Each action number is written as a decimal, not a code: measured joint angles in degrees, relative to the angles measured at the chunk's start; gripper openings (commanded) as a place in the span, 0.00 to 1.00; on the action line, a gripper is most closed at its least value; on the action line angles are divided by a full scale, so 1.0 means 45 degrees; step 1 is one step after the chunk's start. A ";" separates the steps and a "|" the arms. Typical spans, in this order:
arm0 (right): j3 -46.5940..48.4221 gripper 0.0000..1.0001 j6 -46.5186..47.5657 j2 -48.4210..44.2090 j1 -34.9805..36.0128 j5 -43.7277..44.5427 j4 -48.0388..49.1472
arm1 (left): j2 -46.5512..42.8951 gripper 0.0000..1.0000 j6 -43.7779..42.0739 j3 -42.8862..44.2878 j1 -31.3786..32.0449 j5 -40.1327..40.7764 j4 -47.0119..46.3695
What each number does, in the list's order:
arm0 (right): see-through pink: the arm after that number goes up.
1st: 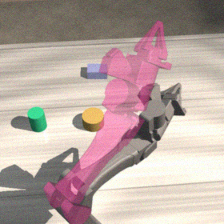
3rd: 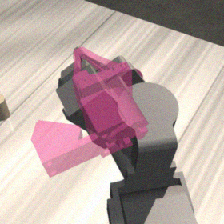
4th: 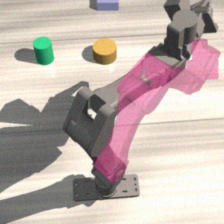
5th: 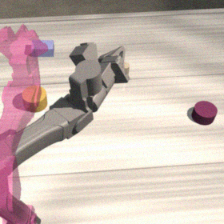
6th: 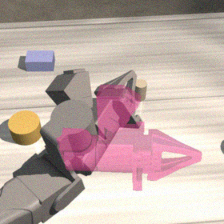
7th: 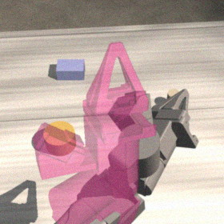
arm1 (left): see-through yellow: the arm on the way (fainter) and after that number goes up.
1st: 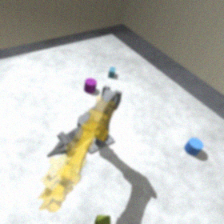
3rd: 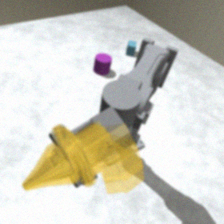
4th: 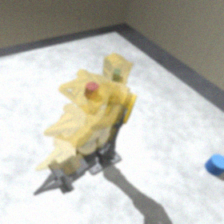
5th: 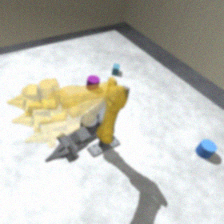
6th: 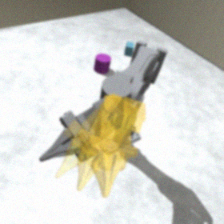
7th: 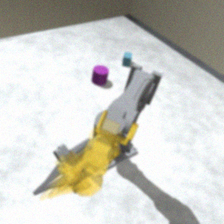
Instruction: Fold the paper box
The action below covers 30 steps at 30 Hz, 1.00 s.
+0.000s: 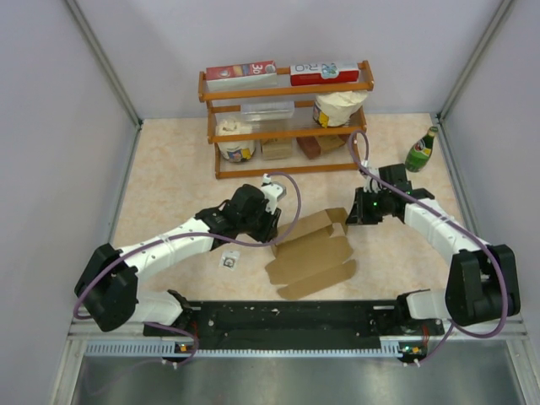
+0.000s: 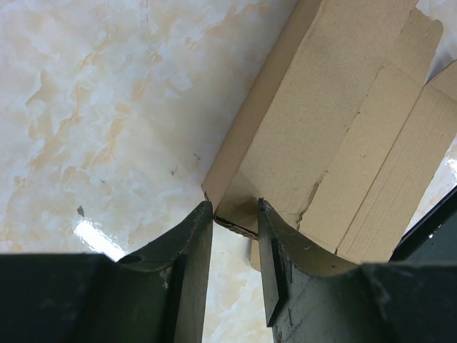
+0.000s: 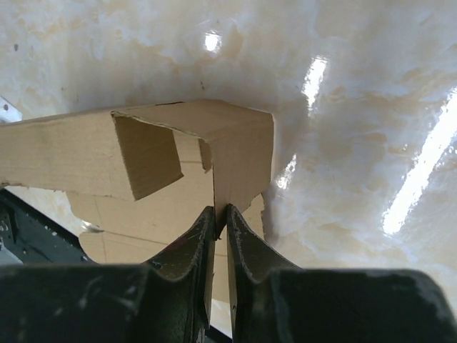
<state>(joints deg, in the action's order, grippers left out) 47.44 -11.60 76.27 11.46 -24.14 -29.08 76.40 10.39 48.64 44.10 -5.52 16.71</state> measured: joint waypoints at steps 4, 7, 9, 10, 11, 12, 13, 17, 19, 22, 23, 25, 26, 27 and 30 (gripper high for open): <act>0.0262 0.10 -0.0039 -0.0058 0.0170 -0.0189 -0.0131 | 0.0000 0.37 0.0000 0.0000 0.0000 0.0005 -0.0015; 0.0486 0.10 -0.0044 -0.0146 0.0257 -0.0291 -0.0209 | 0.0000 0.37 0.0000 0.0000 0.0000 0.0005 -0.0039; 0.0563 0.10 -0.0063 -0.0219 0.0306 -0.0379 -0.0233 | 0.0000 0.37 0.0000 0.0000 0.0000 0.0005 -0.0049; 0.0568 0.10 -0.0087 -0.0272 0.0335 -0.0432 -0.0248 | 0.0000 0.37 0.0000 0.0000 0.0000 0.0005 -0.0058; 0.0568 0.10 -0.0092 -0.0321 0.0359 -0.0515 -0.0296 | 0.0000 0.37 0.0005 0.0000 0.0000 0.0005 -0.0078; 0.0568 0.10 -0.0097 -0.0355 0.0389 -0.0588 -0.0369 | 0.0000 0.37 0.0000 0.0000 0.0000 0.0005 -0.0083; 0.0568 0.10 -0.0097 -0.0384 0.0408 -0.0661 -0.0442 | 0.0000 0.37 0.0000 0.0000 0.0000 0.0005 -0.0083; 0.0568 0.10 -0.0112 -0.0461 0.0457 -0.0884 -0.0617 | 0.0000 0.37 0.0005 0.0000 0.0000 0.0005 -0.0087; 0.0544 0.10 -0.0112 -0.0510 0.0491 -0.0947 -0.0719 | 0.0000 0.37 0.0005 0.0000 0.0000 0.0005 -0.0092; 0.0384 0.13 -0.0126 -0.0622 0.0563 -0.1049 -0.0763 | 0.0005 0.37 0.0005 0.0000 0.0000 0.0005 -0.0097; 0.0282 0.15 -0.0126 -0.0695 0.0573 -0.1103 -0.0772 | 0.0005 0.37 0.0010 0.0000 0.0000 0.0000 -0.0097; 0.0058 0.19 -0.0136 -0.0826 0.0588 -0.1229 -0.0801 | 0.0029 0.37 0.0019 0.0000 0.0000 -0.0005 -0.0121; -0.0029 0.21 -0.0141 -0.0855 0.0593 -0.1277 -0.0806 | 0.0044 0.37 0.0044 0.0000 0.0000 -0.0015 -0.0141; -0.0107 0.24 -0.0131 -0.0869 0.0597 -0.1345 -0.0831 | 0.0058 0.37 0.0049 0.0000 0.0000 -0.0044 -0.0170; -0.0277 0.33 -0.0136 -0.0865 0.0597 -0.1535 -0.0874 | 0.0107 0.37 0.0058 0.0000 0.0000 -0.0092 -0.0243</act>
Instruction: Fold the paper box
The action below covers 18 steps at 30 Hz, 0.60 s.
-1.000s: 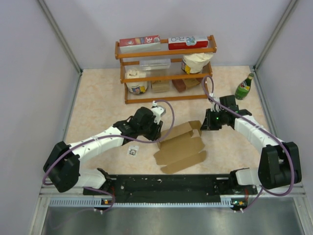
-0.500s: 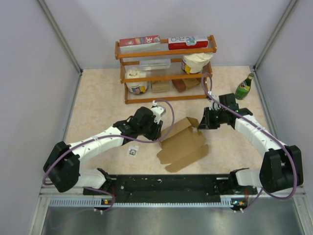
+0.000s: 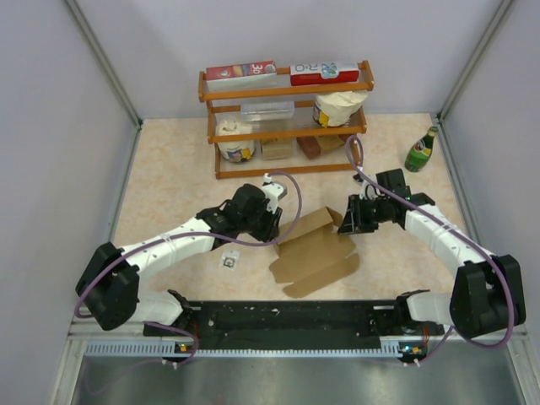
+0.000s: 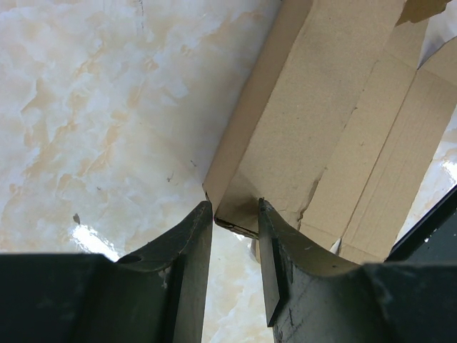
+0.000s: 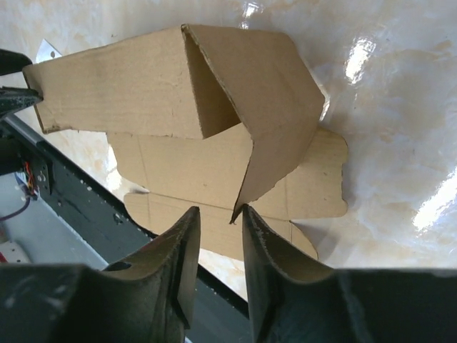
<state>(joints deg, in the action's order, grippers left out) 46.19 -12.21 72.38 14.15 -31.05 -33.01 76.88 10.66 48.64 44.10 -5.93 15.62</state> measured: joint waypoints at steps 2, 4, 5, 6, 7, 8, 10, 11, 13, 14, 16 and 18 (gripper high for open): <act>-0.0068 0.38 -0.0005 0.0000 0.0000 -0.0073 -0.0015 | 0.0029 0.37 0.0010 0.0000 0.0000 -0.0019 -0.0039; -0.0092 0.40 -0.0053 0.0000 0.0000 -0.0063 -0.0049 | 0.0053 0.37 0.0029 0.0005 0.0000 -0.0049 -0.0078; -0.0092 0.41 -0.0097 -0.0015 0.0000 -0.0039 -0.0049 | 0.0058 0.37 0.0034 0.0005 0.0000 -0.0053 -0.0087; -0.0087 0.41 -0.0141 -0.0063 0.0000 0.0039 -0.0049 | 0.0058 0.37 0.0039 0.0005 0.0000 -0.0053 -0.0087; -0.0078 0.41 -0.0209 -0.0165 0.0000 0.0160 -0.0068 | 0.0058 0.37 0.0039 0.0005 0.0000 -0.0053 -0.0092; -0.0053 0.41 -0.0267 -0.0311 0.0000 0.0321 -0.0073 | 0.0058 0.37 0.0039 0.0005 0.0000 -0.0053 -0.0092; 0.0112 0.40 -0.0423 -0.0631 0.0000 0.0622 -0.0107 | 0.0058 0.37 0.0039 0.0005 0.0000 -0.0053 -0.0092; 0.0272 0.37 -0.0544 -0.0801 0.0000 0.0826 -0.0068 | 0.0058 0.37 0.0039 0.0005 0.0000 -0.0053 -0.0092; 0.0559 0.29 -0.0855 -0.1078 -0.0073 0.1355 0.0238 | 0.0058 0.37 0.0039 0.0005 0.0000 -0.0053 -0.0092; 0.0651 0.25 -0.1010 -0.1137 -0.0121 0.1540 0.0408 | 0.0058 0.37 0.0044 0.0005 0.0000 -0.0053 -0.0092; 0.0695 0.20 -0.1360 -0.1141 -0.0321 0.2001 0.0971 | 0.0058 0.37 0.0044 0.0005 0.0000 -0.0053 -0.0092; 0.0685 0.17 -0.1690 -0.0913 -0.0583 0.2419 0.1336 | 0.0058 0.37 0.0044 0.0005 0.0000 -0.0053 -0.0092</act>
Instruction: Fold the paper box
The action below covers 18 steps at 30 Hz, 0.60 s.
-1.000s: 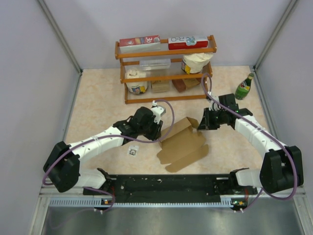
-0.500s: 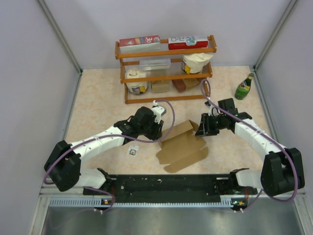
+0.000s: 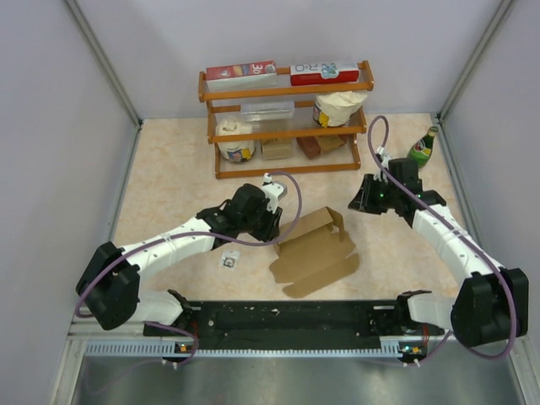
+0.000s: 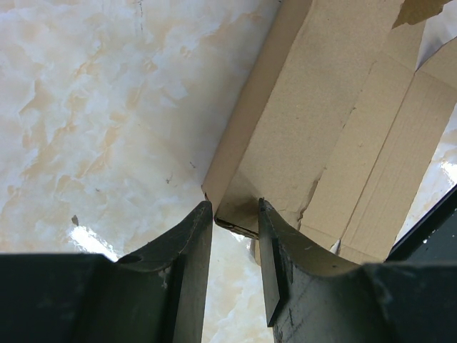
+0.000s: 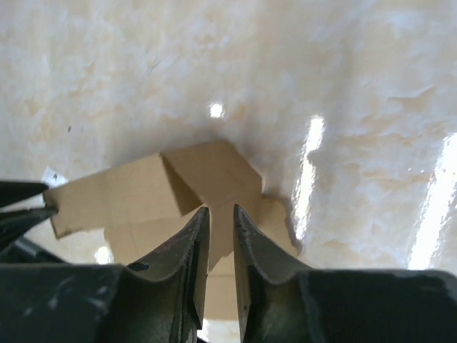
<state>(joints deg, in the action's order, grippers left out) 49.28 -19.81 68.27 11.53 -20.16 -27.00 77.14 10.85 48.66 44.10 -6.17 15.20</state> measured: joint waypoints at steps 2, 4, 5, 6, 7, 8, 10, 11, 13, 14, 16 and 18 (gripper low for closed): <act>-0.0019 0.14 -0.0233 0.0389 -0.0160 0.0316 0.0398 | 0.0000 0.37 0.0000 0.0000 0.0000 0.0000 0.0000; -0.0063 0.14 -0.0418 0.0806 -0.0194 0.0529 0.0709 | 0.0000 0.37 0.0005 0.0000 0.0000 -0.0005 -0.0005; -0.0199 0.13 -0.0476 0.0918 -0.0189 0.0583 0.0981 | 0.0000 0.37 0.0010 0.0000 0.0000 -0.0005 -0.0005; -0.0335 0.13 -0.0520 0.0981 -0.0189 0.0617 0.1151 | 0.0000 0.37 0.0015 0.0000 0.0000 0.0000 -0.0005; -0.0481 0.13 -0.0559 0.1015 -0.0189 0.0656 0.1273 | 0.0000 0.37 0.0039 0.0000 0.0000 0.0000 -0.0005; -0.0631 0.13 -0.0573 0.1039 -0.0189 0.0729 0.1404 | 0.0000 0.37 0.0049 0.0000 0.0000 0.0000 -0.0005; -0.0787 0.13 -0.0588 0.1127 -0.0189 0.0874 0.1579 | 0.0000 0.37 0.0092 0.0000 0.0000 0.0000 -0.0005; -0.0806 0.13 -0.0578 0.1239 -0.0189 0.0928 0.1651 | 0.0000 0.37 0.0112 0.0000 0.0000 0.0000 -0.0005; -0.0806 0.13 -0.0539 0.1569 -0.0189 0.0957 0.1865 | 0.0000 0.37 0.0160 0.0000 0.0000 0.0000 -0.0005; -0.0806 0.13 -0.0515 0.1739 -0.0189 0.0947 0.1928 | 0.0000 0.37 0.0185 0.0000 0.0000 0.0000 -0.0005; -0.0806 0.13 -0.0500 0.2040 -0.0189 0.0903 0.2025 | 0.0000 0.37 0.0233 0.0000 0.0000 0.0005 -0.0005; -0.0806 0.13 -0.0457 0.2327 -0.0189 0.0831 0.2147 | 0.0000 0.37 0.0253 0.0000 0.0000 0.0005 -0.0005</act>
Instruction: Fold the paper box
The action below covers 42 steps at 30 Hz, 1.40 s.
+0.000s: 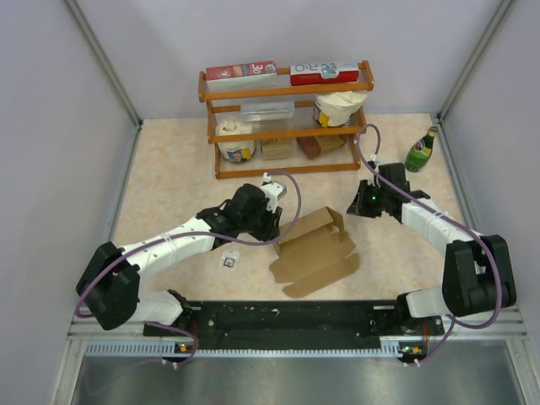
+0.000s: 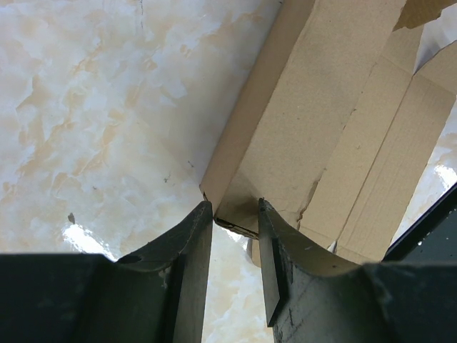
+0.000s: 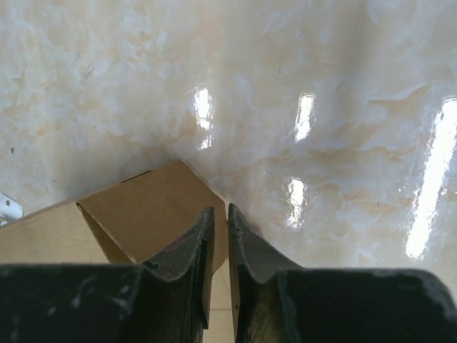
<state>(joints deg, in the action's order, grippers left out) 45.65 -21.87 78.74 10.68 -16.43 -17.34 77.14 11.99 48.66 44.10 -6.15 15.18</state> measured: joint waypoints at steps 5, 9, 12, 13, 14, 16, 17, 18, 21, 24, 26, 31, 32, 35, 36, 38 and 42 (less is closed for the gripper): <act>0.0000 0.13 0.0160 0.0155 0.0000 -0.0097 0.0185 | -0.0005 0.37 0.0053 0.0000 0.0000 0.0005 0.0000; 0.0000 0.13 0.0272 0.0155 0.0000 -0.0092 0.0364 | -0.0034 0.37 0.0155 -0.0005 0.0000 0.0005 0.0000; 0.0000 0.13 0.0287 0.0151 0.0000 -0.0097 0.0384 | -0.0034 0.37 0.0248 -0.0005 0.0000 0.0005 0.0000; 0.0000 0.13 0.0282 0.0151 0.0000 -0.0097 0.0393 | -0.0034 0.37 0.0291 -0.0005 0.0000 0.0005 0.0000; 0.0000 0.13 0.0287 0.0146 0.0000 -0.0097 0.0413 | -0.0034 0.37 0.0321 -0.0005 0.0000 0.0005 0.0000; 0.0000 0.14 0.0287 0.0136 0.0000 -0.0087 0.0442 | -0.0034 0.37 0.0364 -0.0005 0.0000 0.0000 0.0000; 0.0000 0.15 0.0287 0.0121 0.0000 -0.0078 0.0442 | -0.0034 0.37 0.0374 -0.0005 0.0000 0.0000 0.0000; 0.0000 0.15 0.0287 0.0097 0.0000 -0.0039 0.0442 | -0.0034 0.37 0.0384 -0.0005 0.0000 -0.0005 0.0000; -0.0010 0.15 0.0253 -0.0015 -0.0005 0.0209 0.0529 | -0.0024 0.37 0.0427 -0.0005 0.0000 -0.0005 0.0000; -0.0078 0.15 0.0097 -0.0131 -0.0019 0.0568 0.0753 | -0.0024 0.37 0.0466 -0.0010 0.0000 -0.0005 0.0000; -0.0121 0.14 -0.0078 -0.0141 -0.0029 0.0797 0.0967 | -0.0024 0.37 0.0476 -0.0005 0.0000 0.0000 0.0000; -0.0155 0.11 -0.0296 -0.0092 -0.0078 0.1044 0.1093 | -0.0024 0.37 0.0515 -0.0005 0.0000 -0.0005 0.0005; -0.0155 0.10 -0.0296 -0.0058 -0.0078 0.1035 0.1117 | -0.0024 0.37 0.0520 -0.0005 0.0000 -0.0005 0.0010; -0.0209 0.10 -0.0243 0.0155 -0.0078 0.0865 0.1180 | -0.0024 0.37 0.0515 -0.0005 0.0000 0.0000 0.0010; -0.0228 0.09 -0.0189 0.0233 -0.0078 0.0709 0.1161 | -0.0024 0.37 0.0515 -0.0005 0.0000 0.0000 0.0010; -0.0223 0.08 0.0005 0.0486 -0.0083 0.0146 0.1146 | -0.0024 0.37 0.0515 -0.0005 0.0000 -0.0005 0.0010; -0.0233 0.07 0.0311 0.0908 -0.0078 -0.1224 0.1132 | -0.0019 0.37 0.0515 -0.0005 0.0019 -0.0005 0.0015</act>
<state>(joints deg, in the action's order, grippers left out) 44.60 -20.47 82.83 10.33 -21.93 -12.25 77.06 14.31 48.64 44.18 -6.17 15.25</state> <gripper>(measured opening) 0.074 0.369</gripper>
